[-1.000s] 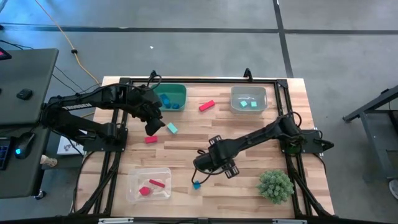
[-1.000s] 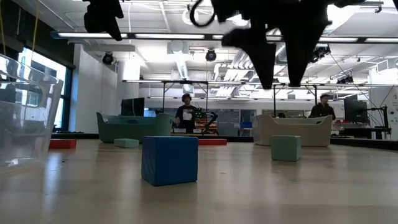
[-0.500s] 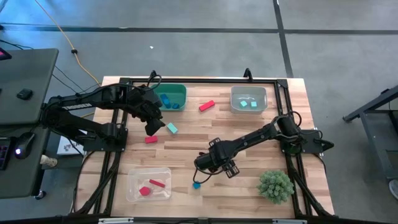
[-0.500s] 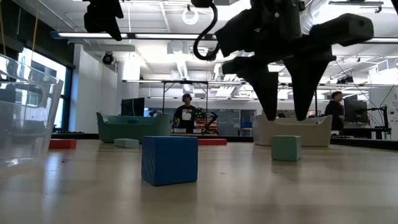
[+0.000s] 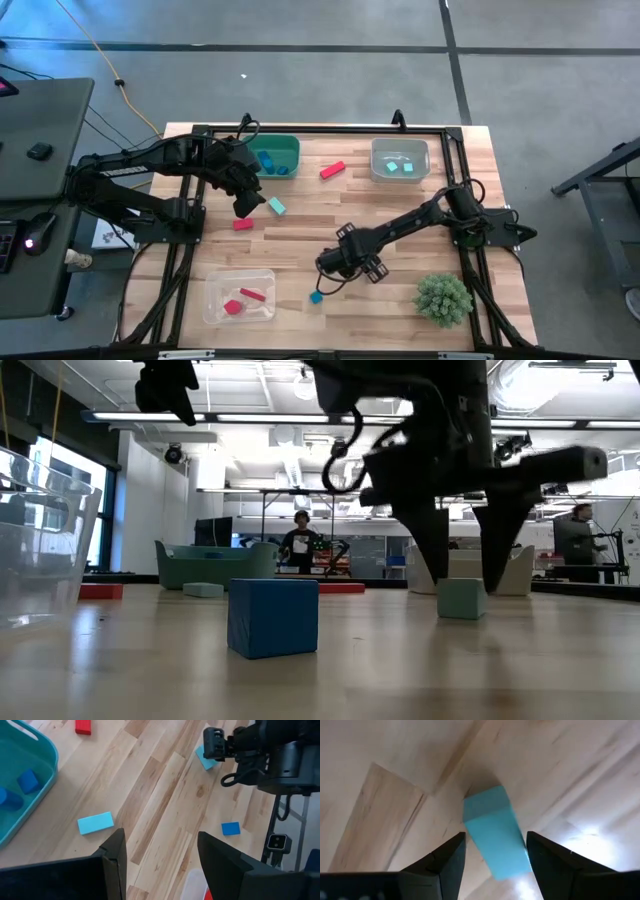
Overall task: Sort & place blocks by color
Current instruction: Put the light blue block into the grey bin
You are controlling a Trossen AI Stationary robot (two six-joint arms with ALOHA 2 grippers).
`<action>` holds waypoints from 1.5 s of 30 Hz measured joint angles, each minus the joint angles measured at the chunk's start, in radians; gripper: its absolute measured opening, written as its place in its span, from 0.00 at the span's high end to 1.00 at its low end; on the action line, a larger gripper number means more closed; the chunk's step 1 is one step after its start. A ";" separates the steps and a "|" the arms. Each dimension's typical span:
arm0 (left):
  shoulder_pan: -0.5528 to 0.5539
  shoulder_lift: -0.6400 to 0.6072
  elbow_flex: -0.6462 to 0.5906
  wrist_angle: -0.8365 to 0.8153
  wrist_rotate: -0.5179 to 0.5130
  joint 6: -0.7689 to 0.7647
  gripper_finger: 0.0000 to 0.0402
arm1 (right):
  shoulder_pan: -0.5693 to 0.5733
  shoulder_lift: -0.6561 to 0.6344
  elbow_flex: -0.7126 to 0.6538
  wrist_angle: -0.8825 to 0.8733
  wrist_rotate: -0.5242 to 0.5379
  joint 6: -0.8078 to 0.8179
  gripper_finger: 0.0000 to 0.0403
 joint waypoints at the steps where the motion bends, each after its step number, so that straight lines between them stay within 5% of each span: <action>1: 0.000 0.000 0.000 0.000 -0.002 0.001 0.60 | 0.000 0.000 -0.013 0.009 -0.003 -0.001 0.51; 8: 0.000 0.000 0.000 0.000 -0.026 -0.001 0.60 | 0.000 0.000 -0.069 0.052 -0.004 0.007 0.53; 14: 0.000 0.001 0.000 0.000 -0.026 -0.002 0.60 | -0.004 -0.001 -0.071 0.047 -0.004 0.075 0.73; 22: 0.000 0.002 0.000 0.000 -0.026 -0.001 0.60 | -0.026 -0.001 -0.070 0.047 0.006 0.176 0.73; 31: 0.000 0.002 0.000 0.000 -0.026 -0.025 0.60 | -0.083 -0.003 0.003 -0.003 0.152 0.218 0.73; 45: 0.000 0.002 0.000 0.001 -0.033 -0.024 0.60 | -0.304 -0.118 0.050 -0.059 0.261 0.214 0.73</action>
